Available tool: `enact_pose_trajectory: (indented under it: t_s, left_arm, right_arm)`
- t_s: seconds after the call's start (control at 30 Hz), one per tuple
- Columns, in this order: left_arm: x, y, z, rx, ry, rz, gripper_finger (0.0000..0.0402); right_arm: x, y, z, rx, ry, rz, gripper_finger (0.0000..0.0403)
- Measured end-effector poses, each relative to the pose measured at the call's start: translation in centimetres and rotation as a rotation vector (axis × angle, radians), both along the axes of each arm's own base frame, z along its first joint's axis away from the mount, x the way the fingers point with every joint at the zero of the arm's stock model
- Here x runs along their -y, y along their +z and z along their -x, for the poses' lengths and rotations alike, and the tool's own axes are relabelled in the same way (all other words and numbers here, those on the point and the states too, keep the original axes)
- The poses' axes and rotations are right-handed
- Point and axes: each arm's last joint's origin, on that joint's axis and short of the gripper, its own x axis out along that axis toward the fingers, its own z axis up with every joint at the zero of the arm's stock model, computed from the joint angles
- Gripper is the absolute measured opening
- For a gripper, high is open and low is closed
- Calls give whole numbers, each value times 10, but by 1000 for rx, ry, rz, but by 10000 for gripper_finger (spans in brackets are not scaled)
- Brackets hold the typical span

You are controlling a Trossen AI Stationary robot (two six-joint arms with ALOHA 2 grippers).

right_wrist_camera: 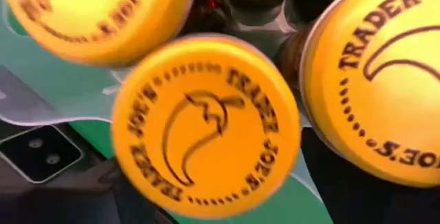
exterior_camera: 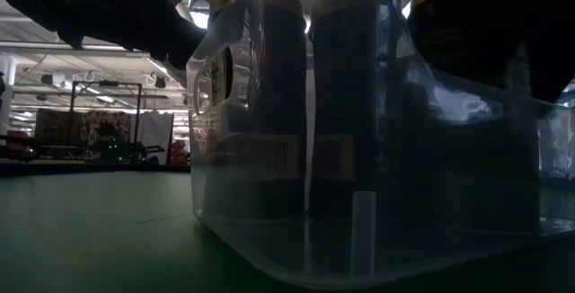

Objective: Sort spices by type
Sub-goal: Put the yellow seasoning bottle into the bottom transparent bin, then put the brown seasoning bottle into the top right white bin

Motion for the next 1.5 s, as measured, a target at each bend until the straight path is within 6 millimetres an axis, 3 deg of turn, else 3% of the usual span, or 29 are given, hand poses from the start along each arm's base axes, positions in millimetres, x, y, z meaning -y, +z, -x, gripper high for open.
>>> enact_pose_trajectory:
  t_s: [0.2, 0.53, 0.7, 1.23, 1.5]
  left_arm:
    - [0, 0, 0, 0, 0, 0, 314]
    - [0, 0, 0, 0, 0, 0, 314]
    - [0, 0, 0, 0, 0, 0, 314]
    - [0, 0, 0, 0, 0, 1, 314]
    - [0, 0, 0, 0, 0, 1, 314]
  right_arm:
    - [-1, 8, -1, -11, 10, -22, 334]
    - [0, 48, 3, -63, 13, -9, 335]
    - [-8, 58, 12, -82, 42, 7, 335]
    - [-67, 63, 118, -549, -183, 34, 335]
    - [-90, 65, 153, -776, -303, -36, 335]
